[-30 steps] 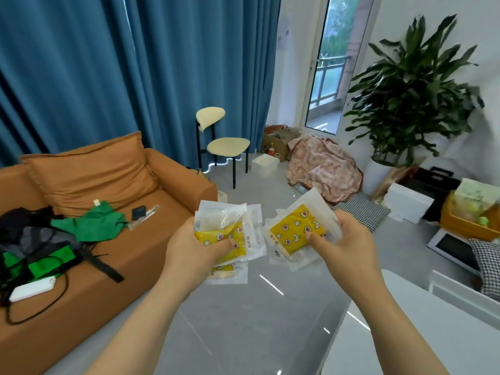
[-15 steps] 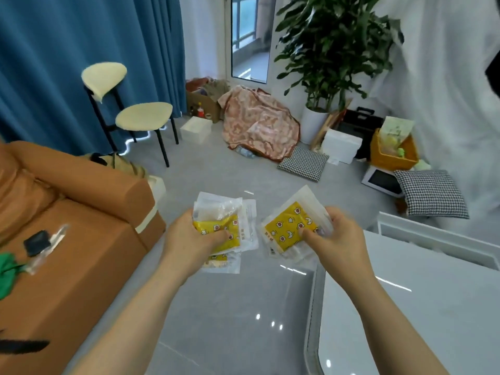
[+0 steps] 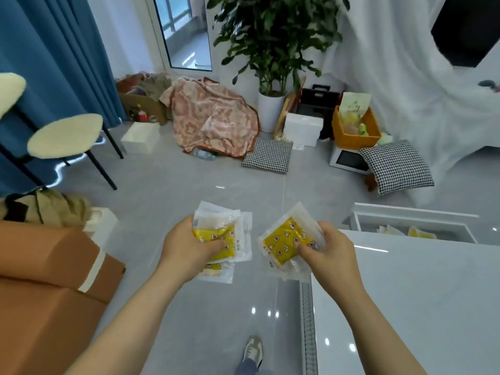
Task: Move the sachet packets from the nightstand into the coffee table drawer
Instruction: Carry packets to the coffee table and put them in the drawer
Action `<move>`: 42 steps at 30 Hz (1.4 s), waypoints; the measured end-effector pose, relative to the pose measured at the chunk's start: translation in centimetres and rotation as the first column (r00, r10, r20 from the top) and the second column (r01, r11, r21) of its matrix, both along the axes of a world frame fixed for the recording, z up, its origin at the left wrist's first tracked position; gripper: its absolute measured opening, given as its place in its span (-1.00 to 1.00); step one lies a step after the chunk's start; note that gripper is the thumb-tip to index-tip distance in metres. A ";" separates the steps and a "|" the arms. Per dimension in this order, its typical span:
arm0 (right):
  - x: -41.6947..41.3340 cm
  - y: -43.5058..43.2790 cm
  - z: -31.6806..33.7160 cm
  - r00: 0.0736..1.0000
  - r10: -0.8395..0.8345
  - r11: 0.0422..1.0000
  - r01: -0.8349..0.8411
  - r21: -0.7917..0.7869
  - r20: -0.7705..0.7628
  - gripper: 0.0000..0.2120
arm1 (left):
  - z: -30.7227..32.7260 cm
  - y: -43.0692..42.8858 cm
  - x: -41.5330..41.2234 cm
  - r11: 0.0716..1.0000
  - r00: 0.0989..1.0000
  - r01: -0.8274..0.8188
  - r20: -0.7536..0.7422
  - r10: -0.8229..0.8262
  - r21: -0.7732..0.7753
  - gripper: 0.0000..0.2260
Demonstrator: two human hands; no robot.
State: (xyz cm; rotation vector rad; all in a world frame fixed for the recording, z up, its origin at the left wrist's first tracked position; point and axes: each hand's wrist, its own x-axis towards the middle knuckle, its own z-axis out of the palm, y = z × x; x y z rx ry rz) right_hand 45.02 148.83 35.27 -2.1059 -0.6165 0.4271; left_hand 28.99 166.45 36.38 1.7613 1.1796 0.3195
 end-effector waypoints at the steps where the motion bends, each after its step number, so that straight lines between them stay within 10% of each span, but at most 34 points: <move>1: 1.4 0.6 -0.2 1.000 -0.014 1.000 0.014 -0.007 -0.009 -0.85 | 0.0 0.7 1.6 1.000 1.000 0.011 -0.003 -0.011 0.001 -0.77; 18: 20.2 10.8 -2.9 0.934 -0.350 0.935 0.343 -0.093 -0.073 -0.79 | -2.8 15.5 27.4 0.927 0.927 0.369 -0.049 -0.372 -0.064 -0.76; 42: 44.9 10.7 -7.1 0.572 -0.813 0.581 0.781 -0.228 -0.113 -0.82 | -4.2 17.3 67.0 0.482 0.459 0.873 -0.208 -0.864 -0.074 -0.72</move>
